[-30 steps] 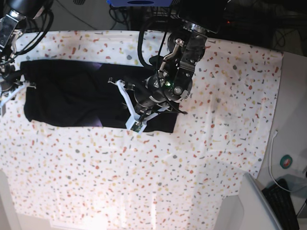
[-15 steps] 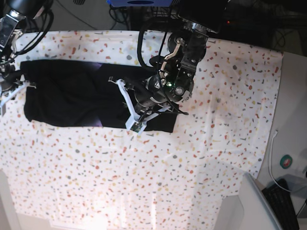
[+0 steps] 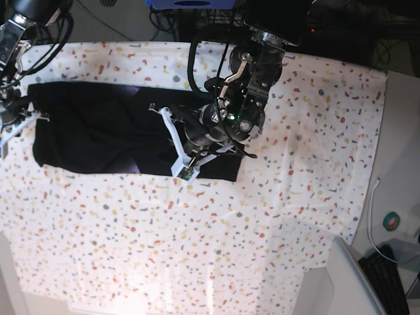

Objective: Layout the t-shirt on the table in an organized manner, then fold the t-shirt properly
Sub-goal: 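Grasp the strip end with the left gripper and fold it toward the right gripper, then release the folded end and press the strip edge with the left gripper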

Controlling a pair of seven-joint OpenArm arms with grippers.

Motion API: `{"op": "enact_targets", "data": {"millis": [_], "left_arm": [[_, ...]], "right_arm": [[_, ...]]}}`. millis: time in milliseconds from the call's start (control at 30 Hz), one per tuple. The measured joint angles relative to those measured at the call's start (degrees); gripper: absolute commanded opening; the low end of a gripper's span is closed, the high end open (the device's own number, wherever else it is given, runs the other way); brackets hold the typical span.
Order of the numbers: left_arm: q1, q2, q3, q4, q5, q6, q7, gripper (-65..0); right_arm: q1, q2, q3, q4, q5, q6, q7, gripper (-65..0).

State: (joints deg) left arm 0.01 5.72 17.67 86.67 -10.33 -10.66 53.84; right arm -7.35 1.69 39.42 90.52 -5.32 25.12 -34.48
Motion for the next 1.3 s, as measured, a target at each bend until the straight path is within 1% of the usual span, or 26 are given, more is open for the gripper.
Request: {"op": "enact_targets", "data": {"millis": [200, 300, 367, 400, 433, 567, 667, 733, 800, 900, 933, 967, 1000, 1033, 1067, 1133, 1200, 1233, 1267, 1300], "left_arm": [[0.00, 0.00, 0.00, -0.07, 0.00, 0.00, -0.02, -64.3], [0.00, 0.00, 0.13, -0.07, 0.00, 0.00, -0.02, -47.2], [-0.07, -0.17, 2.14, -0.07, 0.11, 0.15, -0.04, -37.4], [-0.13, -0.15, 3.78, -0.17, 0.17, 0.17, -0.04, -34.1], [-0.33, -0.02, 5.49, -0.74, -0.04, 0.07, -0.09, -32.7], [-2.82, 0.66, 11.78, -6.84, -0.39, -0.07, -0.39, -32.9], [-2.82, 1.55, 12.37, -8.24, -0.22, -0.02, -0.20, -32.9], [-2.43, 1.33, 12.22, -5.42, -0.39, 0.04, 0.09, -32.9], [-1.66, 0.61, 10.38, 0.02, -0.48, -0.17, 0.44, -32.9], [1.60, -1.29, 1.70, 9.11, -1.07, -0.63, 0.04, -33.2], [3.10, -2.19, -2.27, 11.65, -0.94, -0.42, 1.42, -34.7], [4.26, -3.28, -6.36, 13.35, -0.31, -0.11, 1.55, -39.0], [5.57, -4.15, -10.80, 14.36, -0.11, -0.02, 1.25, -45.7], [6.43, -4.85, -14.14, 14.69, 0.04, 0.17, 1.25, -54.3], [6.84, -5.16, -17.27, 14.38, 0.50, 0.13, 1.57, -65.0], [6.97, -5.11, -20.68, 13.46, 0.98, 0.15, 1.97, -65.0], [6.75, -4.52, -20.96, 12.24, -0.04, -0.07, 1.40, -65.0], [6.67, -4.22, -20.72, 11.58, -0.39, -0.11, 1.40, -65.0], [6.69, -4.00, -20.41, 10.91, -0.39, -0.11, 1.16, -65.0], [6.71, -4.00, -20.48, 10.23, -0.46, -0.72, 0.46, -65.0]], "right_arm": [[0.02, 0.00, 0.00, 0.00, 0.00, 0.00, 0.00, -65.0], [0.02, 0.00, 0.00, 0.00, 0.00, 0.00, 0.00, -65.0], [0.02, 0.02, 0.00, 0.00, 0.00, 0.00, 0.00, -65.0], [0.02, 0.00, 0.00, 0.00, 0.02, 0.00, 0.02, -65.0], [0.02, -0.02, -0.07, 0.00, 0.02, 0.00, 0.02, -65.0], [-0.02, -0.13, -0.26, 0.00, 0.00, 0.00, -0.07, -65.0], [0.04, -0.17, -0.26, 0.00, 0.04, 0.00, -0.02, -65.0], [-0.04, -0.15, -0.24, 0.11, 0.02, 0.00, -0.02, -65.0], [-0.31, -0.15, -0.22, 0.22, 0.00, 0.00, -0.02, -65.0], [-0.70, -0.81, -0.26, 2.54, -0.26, 0.09, -0.63, -65.0], [-0.98, -1.42, -0.26, 3.96, -0.11, 0.04, -0.35, -65.0], [-1.03, -2.08, -0.26, 5.25, -0.07, 0.04, -0.20, -65.0], [-0.98, -2.69, -0.37, 6.21, 0.17, 0.13, -0.15, -65.0], [-0.79, -2.97, -0.44, 6.58, 0.13, 0.92, -0.04, -65.0], [-0.35, -3.17, -0.44, 6.56, 0.28, 2.67, -0.17, -65.0], [0.85, -3.34, -0.07, 6.49, 0.24, 4.13, -0.46, -65.0], [1.51, -3.10, 0.42, 5.97, 0.24, 4.46, 0.09, -65.0], [1.73, -3.15, 1.14, 5.64, 0.96, 5.20, -0.09, -65.0], [1.75, -3.43, 2.21, 5.29, 3.76, 6.88, -0.74, -65.0], [1.75, -3.61, 3.30, 5.07, 7.39, 8.07, -1.95, -60.8]]}}
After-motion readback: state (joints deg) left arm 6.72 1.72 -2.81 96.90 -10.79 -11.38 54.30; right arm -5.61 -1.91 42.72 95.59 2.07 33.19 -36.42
